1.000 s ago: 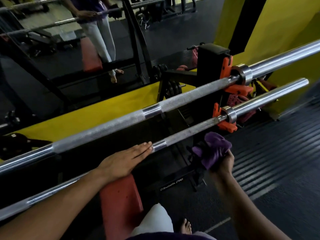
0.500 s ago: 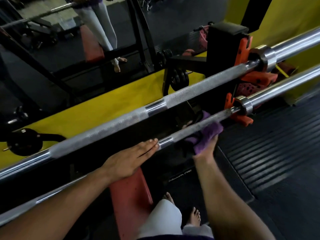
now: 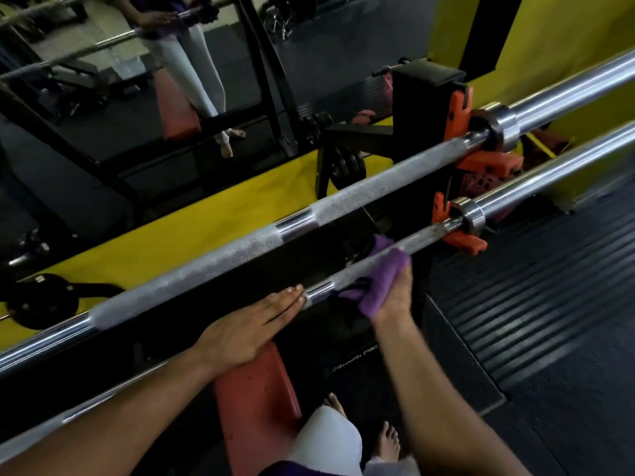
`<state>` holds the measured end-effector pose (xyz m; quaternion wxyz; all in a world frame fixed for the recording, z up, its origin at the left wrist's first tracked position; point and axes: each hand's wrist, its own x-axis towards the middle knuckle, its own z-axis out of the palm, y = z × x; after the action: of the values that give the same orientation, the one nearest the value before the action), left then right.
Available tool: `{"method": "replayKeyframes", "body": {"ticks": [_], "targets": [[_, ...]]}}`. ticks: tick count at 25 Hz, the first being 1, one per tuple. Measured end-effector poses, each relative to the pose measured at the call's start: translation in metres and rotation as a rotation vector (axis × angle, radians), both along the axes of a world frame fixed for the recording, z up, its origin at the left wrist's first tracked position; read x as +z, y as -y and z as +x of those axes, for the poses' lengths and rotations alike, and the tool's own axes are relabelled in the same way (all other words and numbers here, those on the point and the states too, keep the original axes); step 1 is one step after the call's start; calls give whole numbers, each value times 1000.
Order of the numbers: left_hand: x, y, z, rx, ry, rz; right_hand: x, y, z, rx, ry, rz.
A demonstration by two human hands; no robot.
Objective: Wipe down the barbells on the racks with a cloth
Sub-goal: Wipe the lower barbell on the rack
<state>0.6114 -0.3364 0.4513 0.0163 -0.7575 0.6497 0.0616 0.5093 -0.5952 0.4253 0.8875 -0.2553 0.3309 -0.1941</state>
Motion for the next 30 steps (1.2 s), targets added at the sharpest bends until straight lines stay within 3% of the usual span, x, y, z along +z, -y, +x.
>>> {"method": "replayKeyframes", "body": {"ticks": [3, 6, 8, 10, 14, 16, 19, 22, 23, 27, 30], "targets": [[-2, 2, 1, 12, 3, -7, 3, 63, -21, -134, 167, -85], [-5, 0, 3, 2, 5, -4, 0, 74, -21, -101, 209, 58], [-6, 1, 3, 0, -12, -2, 1, 56, -12, -143, 185, 68], [-9, -1, 4, -6, -26, 1, -6, 15, -4, -51, 106, 23], [-8, -1, 4, -8, -30, -8, -5, -57, 3, 247, -125, 291], [-10, -2, 4, -3, -13, -12, -3, -36, -6, 208, -122, 168], [-12, -1, 4, 0, -7, -34, 8, 32, -22, 5, 52, -58], [-16, -3, 5, -4, -3, -42, 24, 66, -36, 97, 326, -332], [-15, -2, 4, 1, 1, -48, 21, 69, -35, 131, 320, -316], [-14, -4, 5, 4, -29, -74, -6, 18, -20, 194, -6, -120], [-12, -4, 3, 31, -49, -80, -13, -38, -31, 343, -140, -108]]}}
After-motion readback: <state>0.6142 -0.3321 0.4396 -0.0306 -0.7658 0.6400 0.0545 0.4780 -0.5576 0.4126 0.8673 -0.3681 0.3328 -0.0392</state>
